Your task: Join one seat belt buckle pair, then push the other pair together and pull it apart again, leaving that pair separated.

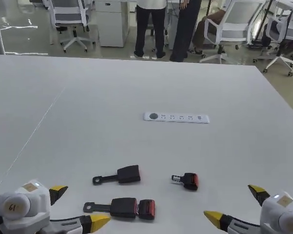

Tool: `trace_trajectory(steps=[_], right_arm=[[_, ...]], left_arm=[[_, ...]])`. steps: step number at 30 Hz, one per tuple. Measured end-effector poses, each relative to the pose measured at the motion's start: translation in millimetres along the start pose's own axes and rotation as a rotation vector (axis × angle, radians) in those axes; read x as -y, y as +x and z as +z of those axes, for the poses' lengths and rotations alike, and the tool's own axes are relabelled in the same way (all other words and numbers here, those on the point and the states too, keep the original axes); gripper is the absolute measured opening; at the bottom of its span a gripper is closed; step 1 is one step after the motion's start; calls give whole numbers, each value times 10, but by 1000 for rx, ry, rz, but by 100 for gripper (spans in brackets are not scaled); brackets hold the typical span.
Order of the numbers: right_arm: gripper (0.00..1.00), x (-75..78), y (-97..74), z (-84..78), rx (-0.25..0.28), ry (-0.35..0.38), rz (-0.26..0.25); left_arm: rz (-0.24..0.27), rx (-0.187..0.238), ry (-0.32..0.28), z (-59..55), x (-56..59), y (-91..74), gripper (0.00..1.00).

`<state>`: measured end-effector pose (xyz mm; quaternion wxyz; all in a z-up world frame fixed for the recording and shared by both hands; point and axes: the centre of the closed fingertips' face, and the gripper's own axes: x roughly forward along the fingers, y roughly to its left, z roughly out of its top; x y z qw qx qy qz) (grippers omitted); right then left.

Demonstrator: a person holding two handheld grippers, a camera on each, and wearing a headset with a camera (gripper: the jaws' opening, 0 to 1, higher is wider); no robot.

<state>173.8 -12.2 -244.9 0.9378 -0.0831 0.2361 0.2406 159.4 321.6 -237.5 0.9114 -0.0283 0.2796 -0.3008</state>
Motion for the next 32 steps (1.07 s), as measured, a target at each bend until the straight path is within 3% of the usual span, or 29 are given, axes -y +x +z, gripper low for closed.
trace_trajectory(steps=[8, 15, 32], right_arm=[[93, -62, -120, -86, -7, 9, 3], [93, -9, -152, -111, -8, 26, -20], [93, -13, -200, -159, -9, 27, -25]], left_arm=[[0, -6, 21, -37, -48, -59, 100], [-3, -9, 25, -53, -42, -52, 100], [-8, 10, 34, 19, 28, -69, 100]])
